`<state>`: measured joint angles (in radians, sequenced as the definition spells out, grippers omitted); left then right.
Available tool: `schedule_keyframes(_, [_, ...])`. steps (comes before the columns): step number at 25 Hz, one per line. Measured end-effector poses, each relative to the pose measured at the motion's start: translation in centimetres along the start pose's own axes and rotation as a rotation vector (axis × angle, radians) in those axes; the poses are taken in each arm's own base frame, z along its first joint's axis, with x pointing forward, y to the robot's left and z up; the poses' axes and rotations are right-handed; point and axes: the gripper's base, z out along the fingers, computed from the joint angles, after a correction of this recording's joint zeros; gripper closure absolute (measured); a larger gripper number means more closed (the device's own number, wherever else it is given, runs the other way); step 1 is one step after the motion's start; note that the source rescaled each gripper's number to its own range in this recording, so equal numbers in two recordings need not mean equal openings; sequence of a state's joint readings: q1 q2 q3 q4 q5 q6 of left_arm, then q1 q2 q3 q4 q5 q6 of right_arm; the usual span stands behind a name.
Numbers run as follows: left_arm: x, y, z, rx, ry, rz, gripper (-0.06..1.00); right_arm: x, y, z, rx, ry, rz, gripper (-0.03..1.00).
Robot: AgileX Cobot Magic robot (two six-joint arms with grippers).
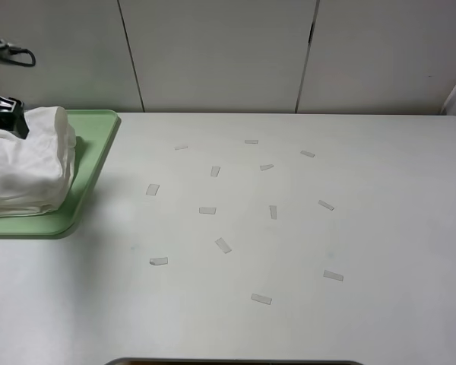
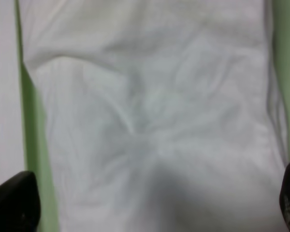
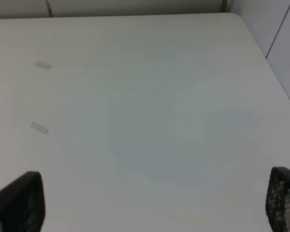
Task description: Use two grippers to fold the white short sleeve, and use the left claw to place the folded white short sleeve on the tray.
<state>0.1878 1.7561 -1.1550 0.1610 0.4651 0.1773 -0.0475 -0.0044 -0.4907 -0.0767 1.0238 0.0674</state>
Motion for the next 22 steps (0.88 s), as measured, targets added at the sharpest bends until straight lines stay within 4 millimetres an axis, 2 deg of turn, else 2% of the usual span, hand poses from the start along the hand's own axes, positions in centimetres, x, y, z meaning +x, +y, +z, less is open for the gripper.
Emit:
schedule_keyframes(8, [1.4,-0.2,-8.8,0.043,-0.003,-0.076,-0.05,0.0,0.0,0.0,0.0,0.0,0.0,-0.03])
schedule_keyframes(9, [1.4,-0.2,-8.8,0.043,-0.003,-0.076,-0.05,0.0,0.0,0.0,0.0,0.0,0.0,-0.03])
schedule_keyframes(14, [3.6,-0.9,-14.1,0.102,0.023,-0.113,-0.05,0.0,0.0,0.0,0.0,0.0,0.0,-0.03])
schedule_keyframes(22, [7.2,-2.1,-20.9,0.17,-0.012,-0.11,-0.03,0.0,0.0,0.0,0.0,0.0,0.0,-0.03])
